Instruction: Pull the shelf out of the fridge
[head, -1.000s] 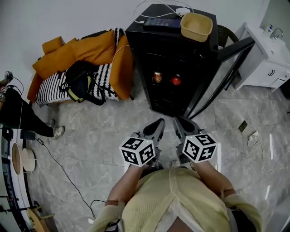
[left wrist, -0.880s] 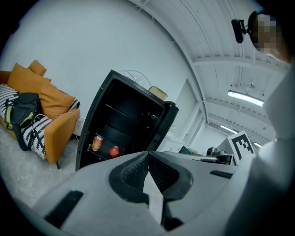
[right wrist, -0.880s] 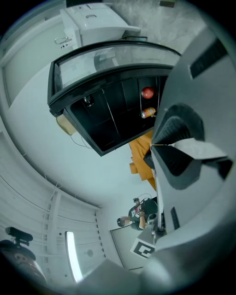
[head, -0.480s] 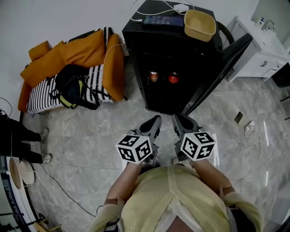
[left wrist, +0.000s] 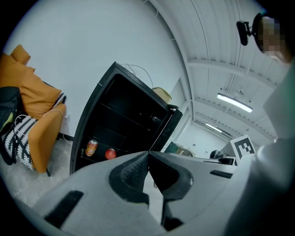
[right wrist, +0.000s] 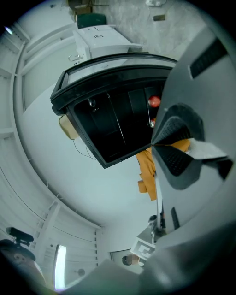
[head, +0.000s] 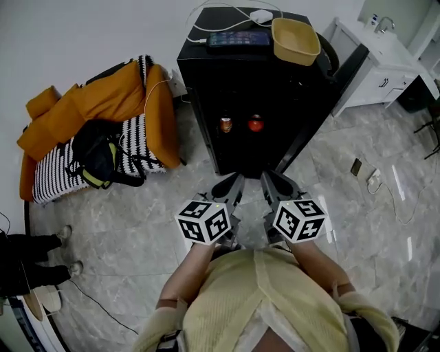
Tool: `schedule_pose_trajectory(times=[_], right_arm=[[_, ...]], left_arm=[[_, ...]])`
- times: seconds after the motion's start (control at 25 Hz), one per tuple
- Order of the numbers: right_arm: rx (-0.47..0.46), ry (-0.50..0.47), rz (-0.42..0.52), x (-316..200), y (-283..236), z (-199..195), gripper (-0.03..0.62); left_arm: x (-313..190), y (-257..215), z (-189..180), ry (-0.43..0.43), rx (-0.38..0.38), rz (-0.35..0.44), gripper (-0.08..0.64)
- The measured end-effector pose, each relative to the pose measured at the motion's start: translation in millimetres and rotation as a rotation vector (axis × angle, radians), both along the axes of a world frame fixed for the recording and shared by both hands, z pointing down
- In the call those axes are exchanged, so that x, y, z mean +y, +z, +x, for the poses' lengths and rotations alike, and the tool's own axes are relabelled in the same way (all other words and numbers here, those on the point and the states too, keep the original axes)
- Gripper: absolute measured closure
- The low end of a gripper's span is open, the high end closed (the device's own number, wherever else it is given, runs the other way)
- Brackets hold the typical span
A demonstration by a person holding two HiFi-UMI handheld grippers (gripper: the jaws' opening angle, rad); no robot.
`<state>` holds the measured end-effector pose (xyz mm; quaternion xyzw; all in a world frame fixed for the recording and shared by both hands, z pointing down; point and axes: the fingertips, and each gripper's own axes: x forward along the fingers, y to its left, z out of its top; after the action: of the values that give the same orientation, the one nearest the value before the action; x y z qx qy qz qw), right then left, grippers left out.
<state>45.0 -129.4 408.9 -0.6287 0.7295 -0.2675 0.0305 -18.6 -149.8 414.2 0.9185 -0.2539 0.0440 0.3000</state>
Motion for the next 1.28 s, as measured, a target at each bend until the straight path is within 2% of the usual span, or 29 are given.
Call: schedule_pose_trajectory(times=[0.2,0.36,0.68,0.92,1.28], right_arm=[[0.008,0.073,-0.008,-2.9,3.5,-7.1,0.561],[0.012,0.116,-0.002,-5.3,4.4,-18.3,0.561],[0.051,0.176,0.006,-15.1,5.1,-16.5,0.561],[0.03,0.219,0.017,-38.1,7.2,-0.4,0.561],[0.012,0.211,0.048,-81.8,4.0,21.7,0.561]], left_arm=[[-3.2,4.4,-3.9,0.07,-0.038,0.02,0.537],[-8.7,9.6,-19.1,0.08,-0.062,0.024,0.537],[-38.3,12.8,-34.1,0.01,-0.094,0.069,0.537],[-54.7,12.8,-20.5,-0.02,-0.109,0.101,0.535],[-91.3,5.4,0.7,-0.057,-0.082,0.138,0.535]])
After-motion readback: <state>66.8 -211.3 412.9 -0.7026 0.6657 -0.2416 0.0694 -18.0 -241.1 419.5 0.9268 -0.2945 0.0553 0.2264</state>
